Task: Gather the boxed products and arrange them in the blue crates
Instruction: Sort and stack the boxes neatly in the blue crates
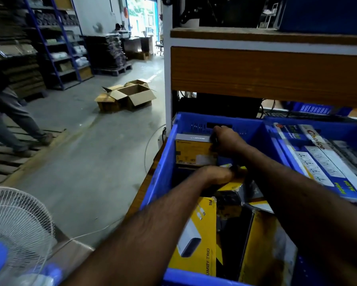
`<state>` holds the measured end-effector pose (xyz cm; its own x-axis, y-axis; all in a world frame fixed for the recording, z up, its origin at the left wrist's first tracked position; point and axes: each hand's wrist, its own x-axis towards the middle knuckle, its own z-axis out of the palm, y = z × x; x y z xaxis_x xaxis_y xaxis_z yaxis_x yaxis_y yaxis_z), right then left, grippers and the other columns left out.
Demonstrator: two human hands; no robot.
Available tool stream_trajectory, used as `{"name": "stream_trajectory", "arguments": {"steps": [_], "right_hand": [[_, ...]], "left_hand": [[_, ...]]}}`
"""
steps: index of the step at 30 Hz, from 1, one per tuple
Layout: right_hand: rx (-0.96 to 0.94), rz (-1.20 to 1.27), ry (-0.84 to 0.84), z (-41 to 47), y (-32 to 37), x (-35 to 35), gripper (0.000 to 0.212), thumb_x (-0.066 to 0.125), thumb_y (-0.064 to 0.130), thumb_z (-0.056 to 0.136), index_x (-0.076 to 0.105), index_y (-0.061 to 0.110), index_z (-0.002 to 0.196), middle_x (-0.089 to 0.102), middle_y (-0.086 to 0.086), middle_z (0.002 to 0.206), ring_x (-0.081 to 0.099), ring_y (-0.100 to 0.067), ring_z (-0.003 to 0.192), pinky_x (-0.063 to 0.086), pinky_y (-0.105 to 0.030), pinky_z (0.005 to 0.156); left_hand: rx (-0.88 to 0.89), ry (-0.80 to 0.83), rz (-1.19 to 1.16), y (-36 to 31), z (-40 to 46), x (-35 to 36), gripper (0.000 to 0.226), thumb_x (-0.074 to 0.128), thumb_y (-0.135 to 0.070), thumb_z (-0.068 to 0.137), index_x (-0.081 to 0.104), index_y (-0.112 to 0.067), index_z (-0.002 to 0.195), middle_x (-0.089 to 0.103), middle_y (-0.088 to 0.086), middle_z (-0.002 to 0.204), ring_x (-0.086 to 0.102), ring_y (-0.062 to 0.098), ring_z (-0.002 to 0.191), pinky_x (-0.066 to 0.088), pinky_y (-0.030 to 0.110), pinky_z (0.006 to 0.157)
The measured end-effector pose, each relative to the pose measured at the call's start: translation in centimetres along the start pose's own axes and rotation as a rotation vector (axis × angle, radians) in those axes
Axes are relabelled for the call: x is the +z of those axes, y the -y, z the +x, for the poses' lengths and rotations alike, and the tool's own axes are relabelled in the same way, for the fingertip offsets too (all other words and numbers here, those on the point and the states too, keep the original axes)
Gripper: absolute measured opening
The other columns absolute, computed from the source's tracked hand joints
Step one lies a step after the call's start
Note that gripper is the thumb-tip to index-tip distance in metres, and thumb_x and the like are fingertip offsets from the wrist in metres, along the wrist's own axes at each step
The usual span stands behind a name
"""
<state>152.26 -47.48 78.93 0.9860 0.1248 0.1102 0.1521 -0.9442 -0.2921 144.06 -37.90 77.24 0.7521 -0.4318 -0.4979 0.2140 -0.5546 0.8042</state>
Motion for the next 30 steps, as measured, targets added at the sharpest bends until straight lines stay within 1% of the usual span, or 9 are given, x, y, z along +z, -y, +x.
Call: {"name": "stream_trajectory", "arguments": {"steps": [4, 6, 10, 13, 17, 20, 22, 28, 30], "right_hand": [[-0.038, -0.005, 0.009, 0.0, -0.3, -0.1, 0.035, 0.075, 0.019, 0.079, 0.054, 0.017, 0.107, 0.054, -0.003, 0.112, 0.055, -0.018, 0.095, 0.050, -0.032, 0.078], [-0.052, 0.017, 0.014, -0.2, -0.5, -0.2, 0.033, 0.076, 0.019, 0.079, 0.052, 0.021, 0.100, 0.054, -0.001, 0.110, 0.055, -0.016, 0.093, 0.048, -0.030, 0.075], [-0.073, 0.019, 0.011, -0.5, -0.6, -0.1, 0.033, 0.079, 0.016, 0.076, 0.051, 0.024, 0.093, 0.058, -0.002, 0.107, 0.058, -0.018, 0.090, 0.046, -0.029, 0.070], [-0.084, 0.005, -0.003, -0.7, -0.7, 0.2, 0.037, 0.080, 0.016, 0.075, 0.051, 0.025, 0.094, 0.056, -0.003, 0.109, 0.058, -0.021, 0.093, 0.042, -0.028, 0.069], [-0.082, -0.010, 0.002, -0.6, -1.1, 0.3, 0.038, 0.081, 0.019, 0.074, 0.053, 0.022, 0.099, 0.053, -0.004, 0.111, 0.058, -0.024, 0.096, 0.042, -0.028, 0.070], [-0.081, -0.042, 0.044, -0.2, -1.3, 0.1, 0.048, 0.084, 0.023, 0.070, 0.056, 0.016, 0.108, 0.051, -0.009, 0.115, 0.059, -0.029, 0.097, 0.043, -0.028, 0.071], [-0.067, -0.081, 0.070, 0.0, -1.1, 0.2, 0.051, 0.084, 0.024, 0.071, 0.055, 0.016, 0.112, 0.047, -0.010, 0.121, 0.058, -0.029, 0.100, 0.049, -0.032, 0.076], [-0.077, -0.213, 0.096, -0.5, 0.3, 1.7, 0.039, 0.062, 0.027, 0.091, 0.045, 0.009, 0.122, 0.049, -0.021, 0.120, 0.057, -0.040, 0.107, 0.049, -0.044, 0.086], [-0.089, -0.227, 0.117, -1.1, 0.4, 2.5, 0.033, 0.053, 0.032, 0.096, 0.051, 0.010, 0.122, 0.051, -0.019, 0.119, 0.059, -0.038, 0.105, 0.050, -0.042, 0.087]], "left_hand": [[-0.067, -0.051, -0.073, 0.2, 0.2, -0.4, 0.027, 0.052, -0.043, 0.096, 0.056, -0.016, 0.098, 0.055, 0.005, 0.089, 0.048, 0.016, 0.077, 0.039, 0.028, 0.067], [-0.114, -0.130, -0.066, 0.3, 0.0, -1.3, 0.020, 0.044, -0.031, 0.101, 0.053, -0.013, 0.095, 0.047, 0.004, 0.079, 0.044, 0.016, 0.068, 0.035, 0.028, 0.061], [-0.062, -0.166, 0.101, 1.5, 0.1, -2.4, 0.044, 0.043, -0.032, 0.102, 0.043, -0.011, 0.141, 0.045, 0.010, 0.142, 0.042, 0.030, 0.129, 0.036, 0.037, 0.104], [0.003, -0.119, 0.154, 2.0, 0.5, -2.3, 0.049, 0.041, -0.036, 0.103, 0.034, -0.018, 0.149, 0.031, 0.006, 0.156, 0.029, 0.026, 0.141, 0.025, 0.035, 0.115], [-0.029, -0.068, 0.026, 1.9, 0.7, -2.1, 0.044, 0.046, -0.027, 0.102, 0.044, -0.009, 0.142, 0.050, 0.014, 0.139, 0.049, 0.032, 0.124, 0.041, 0.040, 0.104], [-0.074, -0.008, -0.217, 2.1, 0.9, -1.9, 0.019, 0.047, -0.012, 0.101, 0.063, -0.001, 0.099, 0.063, 0.012, 0.073, 0.057, 0.023, 0.067, 0.047, 0.030, 0.064], [-0.105, 0.017, -0.313, 2.5, 1.2, -1.4, 0.022, 0.051, -0.015, 0.099, 0.058, -0.010, 0.079, 0.062, 0.002, 0.051, 0.058, 0.015, 0.052, 0.048, 0.023, 0.052], [-0.073, -0.047, -0.242, 1.9, 1.0, -1.6, 0.021, 0.043, -0.015, 0.103, 0.054, -0.009, 0.121, 0.052, 0.001, 0.074, 0.054, 0.014, 0.067, 0.052, 0.015, 0.062], [-0.092, -0.116, -0.215, 2.3, 1.8, -2.1, 0.011, 0.048, -0.021, 0.101, 0.058, -0.018, 0.096, 0.050, -0.001, 0.078, 0.051, 0.015, 0.071, 0.049, 0.027, 0.081]]}}
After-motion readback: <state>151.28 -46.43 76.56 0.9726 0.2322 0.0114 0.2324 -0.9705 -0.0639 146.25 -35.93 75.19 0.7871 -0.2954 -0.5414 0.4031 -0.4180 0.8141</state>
